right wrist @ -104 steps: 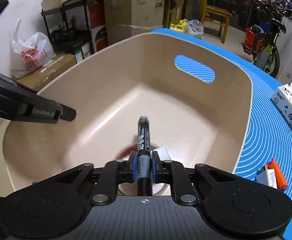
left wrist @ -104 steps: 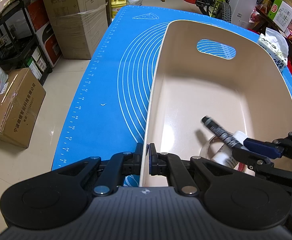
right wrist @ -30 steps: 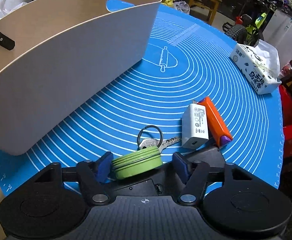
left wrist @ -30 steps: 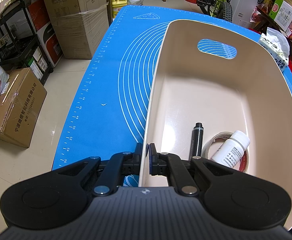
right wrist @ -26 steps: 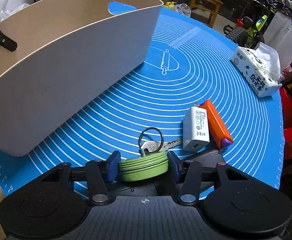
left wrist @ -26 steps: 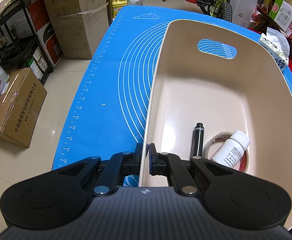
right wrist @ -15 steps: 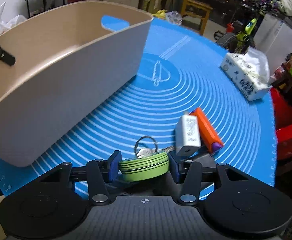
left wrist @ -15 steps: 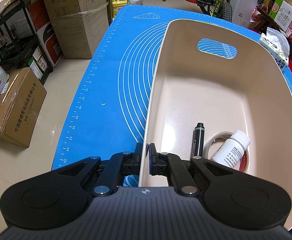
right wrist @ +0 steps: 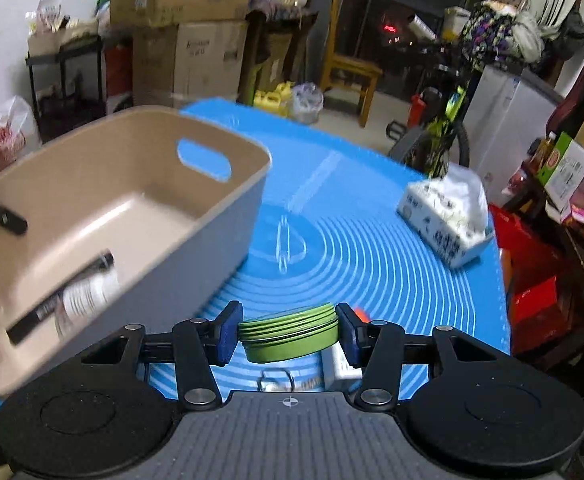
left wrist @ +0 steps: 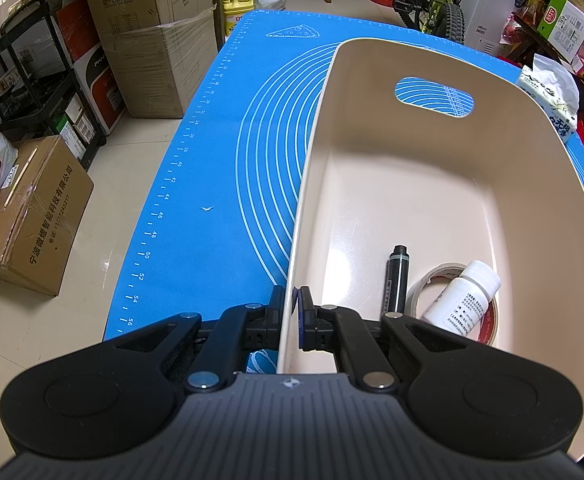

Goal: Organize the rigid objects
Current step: 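Carry the green tin into the basket and open the right gripper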

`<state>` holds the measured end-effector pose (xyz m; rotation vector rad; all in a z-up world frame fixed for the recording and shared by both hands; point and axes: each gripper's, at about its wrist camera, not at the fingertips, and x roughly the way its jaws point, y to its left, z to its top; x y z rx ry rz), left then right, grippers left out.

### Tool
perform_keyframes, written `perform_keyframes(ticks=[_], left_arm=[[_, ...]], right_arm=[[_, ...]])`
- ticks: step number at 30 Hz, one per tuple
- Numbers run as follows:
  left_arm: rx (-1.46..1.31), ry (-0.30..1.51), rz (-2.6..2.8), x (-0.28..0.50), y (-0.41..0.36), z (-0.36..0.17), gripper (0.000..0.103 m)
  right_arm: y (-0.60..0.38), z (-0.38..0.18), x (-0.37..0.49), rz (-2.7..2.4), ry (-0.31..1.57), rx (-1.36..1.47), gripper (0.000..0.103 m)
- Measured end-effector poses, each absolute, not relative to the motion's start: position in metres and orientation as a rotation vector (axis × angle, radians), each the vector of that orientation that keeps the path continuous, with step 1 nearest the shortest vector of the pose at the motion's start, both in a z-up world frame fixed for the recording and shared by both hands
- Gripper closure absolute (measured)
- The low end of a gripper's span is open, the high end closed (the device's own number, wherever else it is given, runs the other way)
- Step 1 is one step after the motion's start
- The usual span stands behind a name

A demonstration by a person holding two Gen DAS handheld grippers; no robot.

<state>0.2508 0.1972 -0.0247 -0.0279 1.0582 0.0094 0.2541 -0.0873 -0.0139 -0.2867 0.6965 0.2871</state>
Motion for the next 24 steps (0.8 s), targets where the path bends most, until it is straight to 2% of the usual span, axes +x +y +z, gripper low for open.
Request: perform_keyframes(ticks=[9, 24], left_arm=[[-0.021, 1.058, 0.012, 0.25, 0.199, -0.026, 0.095], [-0.016, 1.058, 0.013, 0.251, 0.195, -0.026, 0.095]], right_arm=[[-0.057, 0.017, 0.259, 0.278, 0.582, -0.19, 0.048], [0.008, 0.003, 0.27, 0.387, 0.63, -0.197, 0.048]])
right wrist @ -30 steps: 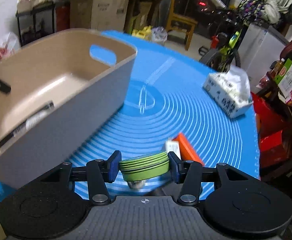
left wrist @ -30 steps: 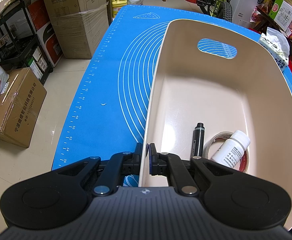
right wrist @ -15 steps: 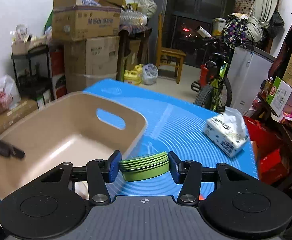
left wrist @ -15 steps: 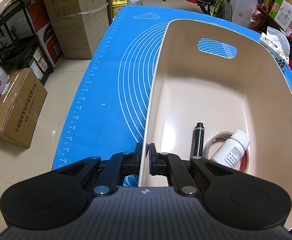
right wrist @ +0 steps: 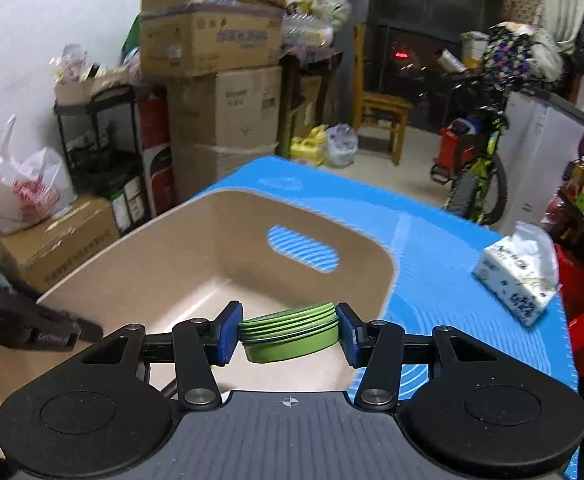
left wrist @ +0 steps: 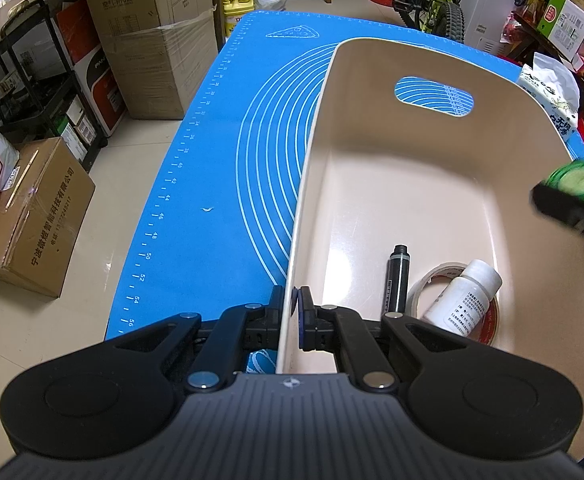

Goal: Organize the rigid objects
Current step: 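Carry the green tin into the basket and open the right gripper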

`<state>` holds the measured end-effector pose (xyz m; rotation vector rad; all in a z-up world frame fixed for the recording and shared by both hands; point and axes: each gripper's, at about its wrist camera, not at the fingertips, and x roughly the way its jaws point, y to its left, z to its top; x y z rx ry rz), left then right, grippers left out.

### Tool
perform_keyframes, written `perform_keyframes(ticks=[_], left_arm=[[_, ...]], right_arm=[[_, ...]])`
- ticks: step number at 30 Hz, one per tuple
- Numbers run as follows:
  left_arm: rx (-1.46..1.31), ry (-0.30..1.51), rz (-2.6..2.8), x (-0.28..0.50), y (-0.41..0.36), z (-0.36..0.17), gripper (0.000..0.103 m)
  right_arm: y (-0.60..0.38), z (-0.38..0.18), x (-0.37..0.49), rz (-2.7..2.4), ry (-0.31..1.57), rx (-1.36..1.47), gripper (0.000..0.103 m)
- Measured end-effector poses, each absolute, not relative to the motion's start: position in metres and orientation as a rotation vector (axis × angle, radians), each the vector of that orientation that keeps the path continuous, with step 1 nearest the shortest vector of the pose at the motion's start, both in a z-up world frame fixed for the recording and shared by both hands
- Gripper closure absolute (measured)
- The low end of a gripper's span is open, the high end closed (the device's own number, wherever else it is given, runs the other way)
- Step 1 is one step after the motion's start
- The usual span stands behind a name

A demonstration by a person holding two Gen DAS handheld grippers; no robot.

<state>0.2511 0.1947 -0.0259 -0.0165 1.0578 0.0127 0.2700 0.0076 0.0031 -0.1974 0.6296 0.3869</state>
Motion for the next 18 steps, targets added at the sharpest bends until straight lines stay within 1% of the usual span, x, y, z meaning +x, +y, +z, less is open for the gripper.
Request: perform_keyframes(ticks=[9, 18], left_arm=[[-0.015, 1.058, 0.013, 0.251, 0.195, -0.026, 0.095], [-0.009, 1.058, 0.017, 0.252, 0.194, -0.025, 0.095]], right_arm=[[0.033, -0.026, 0.272, 0.406, 0.754, -0.265, 0.048], [0.046, -0.035, 0.269, 0.445, 0.79, -0.36, 0.048]])
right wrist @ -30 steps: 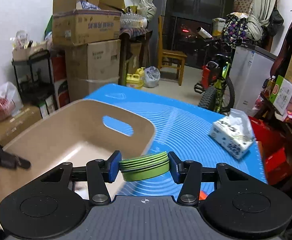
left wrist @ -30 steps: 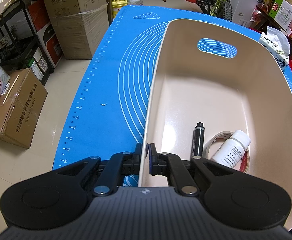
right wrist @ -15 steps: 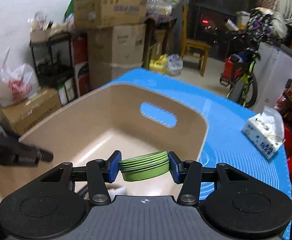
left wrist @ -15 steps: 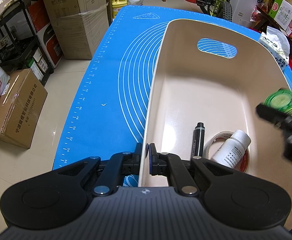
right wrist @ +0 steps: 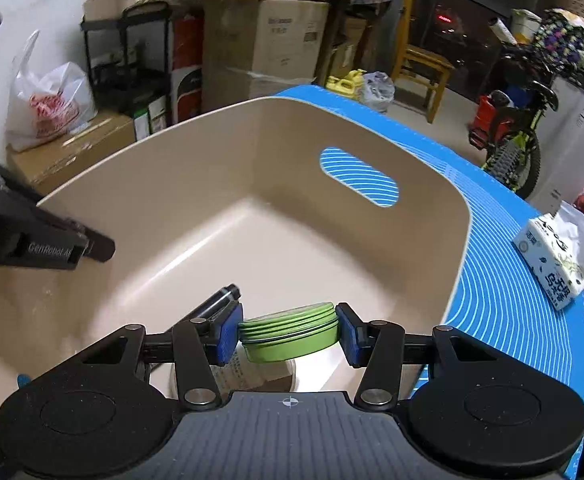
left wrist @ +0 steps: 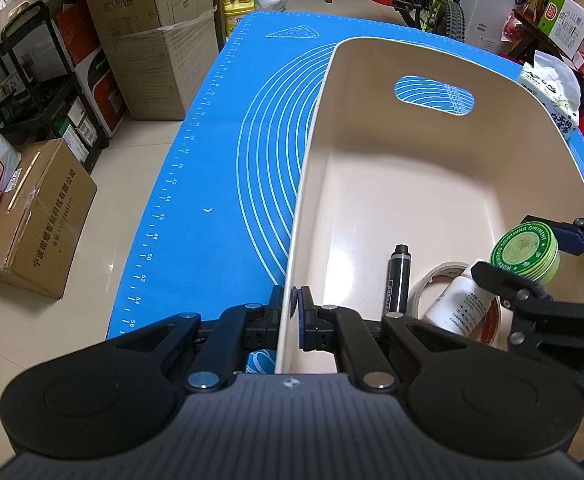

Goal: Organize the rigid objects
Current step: 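Carry the green tin into the basket and open the right gripper, then move the right gripper down to the white charger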

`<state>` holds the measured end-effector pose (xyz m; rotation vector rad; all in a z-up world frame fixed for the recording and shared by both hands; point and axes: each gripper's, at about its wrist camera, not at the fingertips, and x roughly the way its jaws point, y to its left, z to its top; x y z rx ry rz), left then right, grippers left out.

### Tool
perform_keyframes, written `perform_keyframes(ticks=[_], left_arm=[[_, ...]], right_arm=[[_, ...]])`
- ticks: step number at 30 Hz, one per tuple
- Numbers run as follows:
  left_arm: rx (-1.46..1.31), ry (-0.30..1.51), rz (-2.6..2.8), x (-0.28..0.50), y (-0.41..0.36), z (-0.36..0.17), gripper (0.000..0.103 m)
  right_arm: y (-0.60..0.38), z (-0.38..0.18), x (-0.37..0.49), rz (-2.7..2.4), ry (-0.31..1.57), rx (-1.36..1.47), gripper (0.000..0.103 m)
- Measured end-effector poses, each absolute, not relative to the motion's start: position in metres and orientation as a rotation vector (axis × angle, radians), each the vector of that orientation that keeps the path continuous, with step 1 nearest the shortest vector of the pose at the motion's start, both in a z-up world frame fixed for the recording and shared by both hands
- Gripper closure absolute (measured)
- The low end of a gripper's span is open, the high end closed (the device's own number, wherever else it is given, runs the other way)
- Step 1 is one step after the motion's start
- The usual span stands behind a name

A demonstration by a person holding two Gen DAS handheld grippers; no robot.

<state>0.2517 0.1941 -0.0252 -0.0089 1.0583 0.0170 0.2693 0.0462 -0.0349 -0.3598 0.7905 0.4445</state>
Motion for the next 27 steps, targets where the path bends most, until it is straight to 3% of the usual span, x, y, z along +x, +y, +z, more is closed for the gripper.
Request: perform_keyframes(ticks=[7, 14, 27], left_arm=[[-0.009, 1.058, 0.017, 0.252, 0.194, -0.025, 0.095], [-0.009, 1.058, 0.017, 0.252, 0.193, -0.025, 0.095], [-0.009, 1.059, 0.017, 0.252, 0.193, -0.025, 0.095]], right_arm=[[0.053, -0.037, 0.267, 0.441, 0.792, -0.427, 0.048], [0.046, -0.033, 0.267, 0.437, 0.782, -0.377, 0.035], [0.003, 0.0, 0.262, 0.41, 0.649, -0.202, 0.025]])
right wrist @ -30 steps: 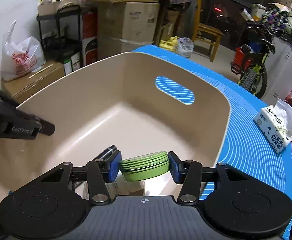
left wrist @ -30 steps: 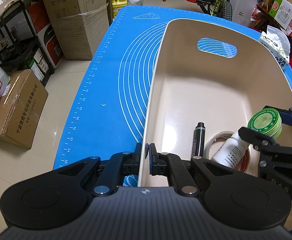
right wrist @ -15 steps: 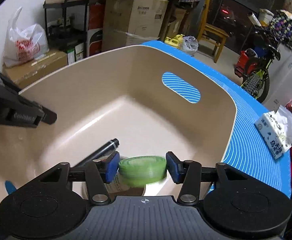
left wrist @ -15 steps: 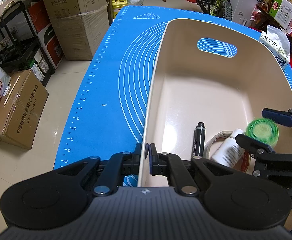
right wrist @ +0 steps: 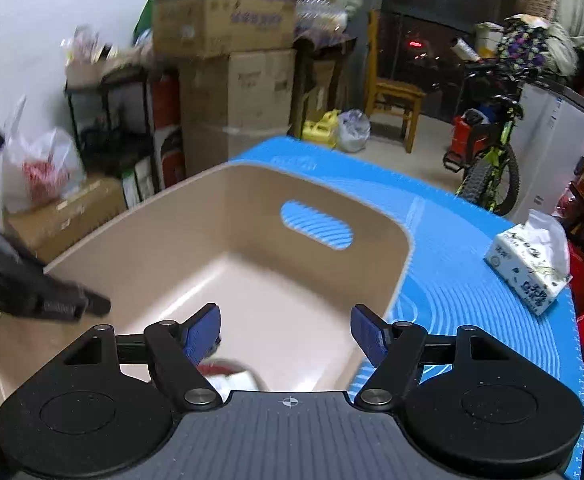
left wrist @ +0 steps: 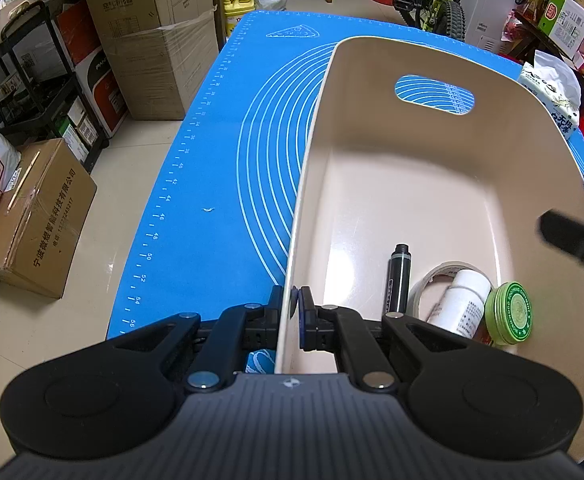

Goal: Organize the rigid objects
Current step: 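Move the right gripper down to the white charger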

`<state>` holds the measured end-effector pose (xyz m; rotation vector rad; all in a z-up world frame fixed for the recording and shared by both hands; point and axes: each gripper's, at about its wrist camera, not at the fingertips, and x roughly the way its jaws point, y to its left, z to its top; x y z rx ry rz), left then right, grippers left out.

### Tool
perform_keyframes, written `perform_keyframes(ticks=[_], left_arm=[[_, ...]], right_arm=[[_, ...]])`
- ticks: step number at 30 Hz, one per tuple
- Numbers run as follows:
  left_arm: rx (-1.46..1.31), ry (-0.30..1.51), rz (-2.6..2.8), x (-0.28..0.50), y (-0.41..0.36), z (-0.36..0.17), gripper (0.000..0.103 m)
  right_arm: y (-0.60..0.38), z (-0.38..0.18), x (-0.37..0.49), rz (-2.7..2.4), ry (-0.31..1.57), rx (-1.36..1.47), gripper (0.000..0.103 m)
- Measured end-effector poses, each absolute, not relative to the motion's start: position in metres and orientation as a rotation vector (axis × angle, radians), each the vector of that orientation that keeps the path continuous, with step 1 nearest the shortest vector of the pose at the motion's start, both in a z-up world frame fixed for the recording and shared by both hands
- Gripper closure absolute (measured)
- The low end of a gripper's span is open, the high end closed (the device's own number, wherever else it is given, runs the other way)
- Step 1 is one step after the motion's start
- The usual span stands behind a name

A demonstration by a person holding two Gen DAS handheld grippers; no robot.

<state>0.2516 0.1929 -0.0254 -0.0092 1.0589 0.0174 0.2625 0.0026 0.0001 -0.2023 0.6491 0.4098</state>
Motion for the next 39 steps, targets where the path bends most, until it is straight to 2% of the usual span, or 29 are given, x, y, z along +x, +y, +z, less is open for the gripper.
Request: perform_keyframes(ticks=[11, 26, 32, 36, 39], left_arm=[[-0.01, 1.059, 0.018, 0.251, 0.193, -0.026, 0.095], [-0.01, 1.059, 0.018, 0.251, 0.193, -0.026, 0.095], [-0.008, 1.059, 0.018, 0.251, 0.192, -0.026, 0.095], [-0.005, 1.059, 0.02, 0.251, 0.193, -0.026, 0.094], [-0.002, 1.059, 0.022, 0.251, 0.193, -0.027, 0.094]], right_arm=[[-0.06, 0.017, 0.261, 0.298, 0.579, -0.178, 0.024], [-0.126, -0.037, 0.273, 0.123, 0.718, -0.131, 0.024], [-0.129, -0.06, 0.279, 0.117, 0.772, -0.141, 0.035], [-0.133, -0.07, 0.284, 0.099, 0.792, -0.15, 0.055], [-0.138, -0.075, 0.288, 0.094, 0.8, -0.145, 0.057]])
